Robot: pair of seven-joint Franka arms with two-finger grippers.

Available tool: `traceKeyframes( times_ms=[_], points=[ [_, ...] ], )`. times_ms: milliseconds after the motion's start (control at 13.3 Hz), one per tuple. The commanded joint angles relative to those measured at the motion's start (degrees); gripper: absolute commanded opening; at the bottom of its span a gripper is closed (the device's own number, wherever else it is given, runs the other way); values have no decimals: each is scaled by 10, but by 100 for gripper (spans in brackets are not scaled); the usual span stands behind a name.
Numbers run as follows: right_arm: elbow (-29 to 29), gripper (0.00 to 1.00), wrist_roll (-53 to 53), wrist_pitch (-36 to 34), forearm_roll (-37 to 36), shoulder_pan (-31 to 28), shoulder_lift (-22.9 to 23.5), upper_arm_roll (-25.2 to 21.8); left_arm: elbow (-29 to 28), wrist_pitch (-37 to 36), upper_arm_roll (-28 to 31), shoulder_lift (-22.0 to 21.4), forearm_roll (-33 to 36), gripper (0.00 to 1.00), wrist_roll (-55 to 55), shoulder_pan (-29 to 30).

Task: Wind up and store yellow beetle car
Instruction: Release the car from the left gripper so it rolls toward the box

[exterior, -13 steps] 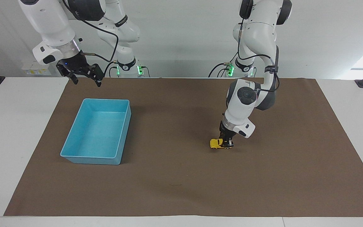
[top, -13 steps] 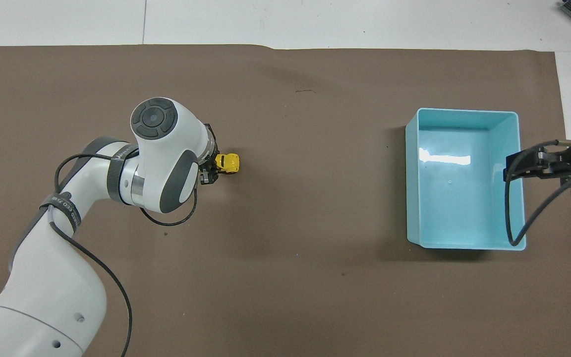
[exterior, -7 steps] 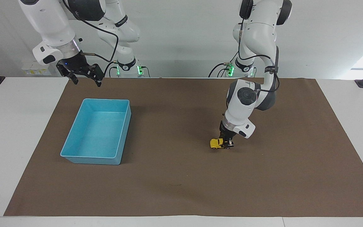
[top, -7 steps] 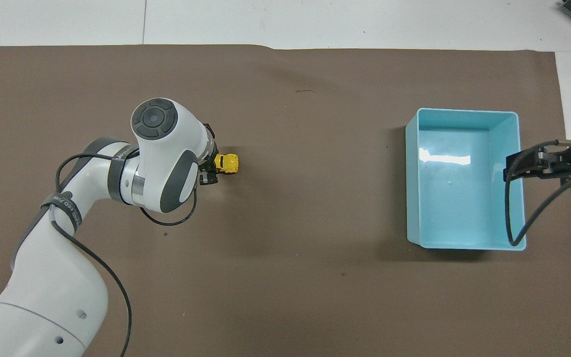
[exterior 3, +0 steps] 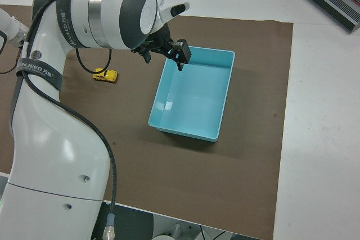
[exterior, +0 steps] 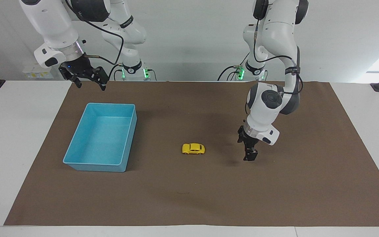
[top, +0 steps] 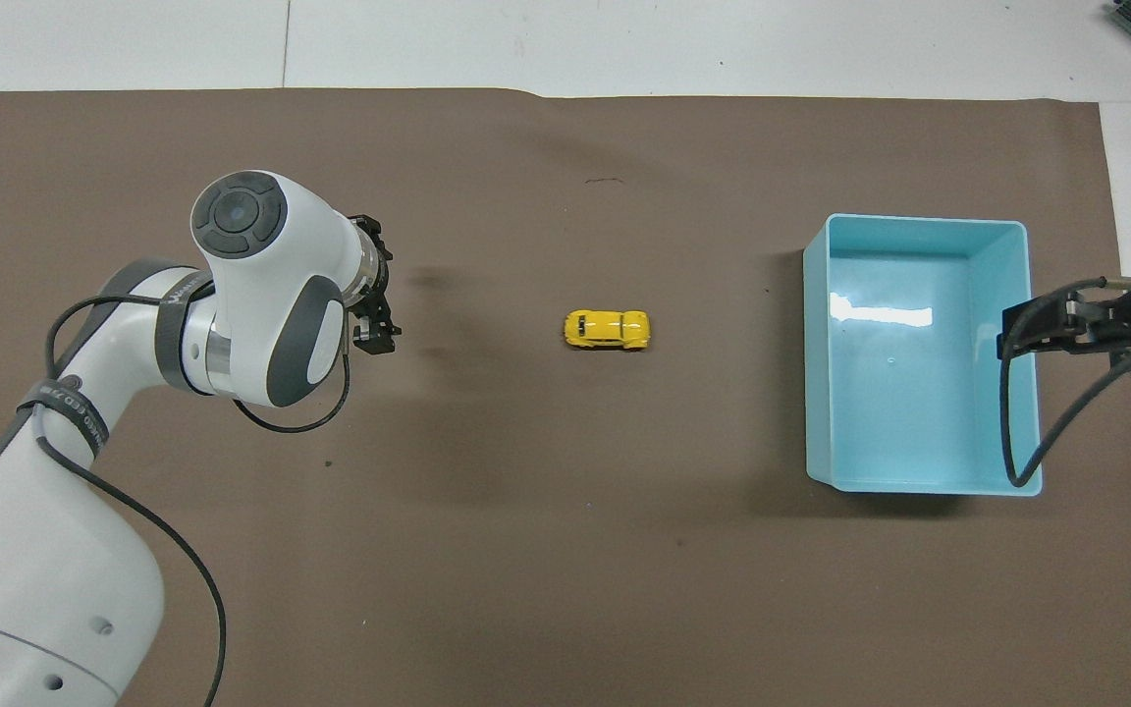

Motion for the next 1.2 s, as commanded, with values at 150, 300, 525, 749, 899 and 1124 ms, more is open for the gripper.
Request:
traceKeyframes(
  times_ms=[150, 300, 525, 749, 899, 1124],
  points=[
    [6, 100, -15, -4, 11, -8, 4, 4, -8, -8, -3, -7, 5, 100, 3, 2],
    [6, 100, -15, -4, 11, -8, 4, 4, -8, -8, -3, -7, 5, 100, 2, 3],
    [6, 100, -15, -4, 11, -8, 4, 4, -5, -9, -3, -7, 5, 100, 2, 2],
    [6, 100, -15, -4, 11, -8, 4, 4, -2, -11, -3, -8, 5, 100, 2, 3],
    [6, 100, -15, -4, 11, -8, 4, 4, 3, -16, -3, -10, 5, 100, 3, 3],
    [6, 100, -15, -4, 11, -8, 4, 4, 7, -32, -2, -28, 7, 100, 5, 4]
  ],
)
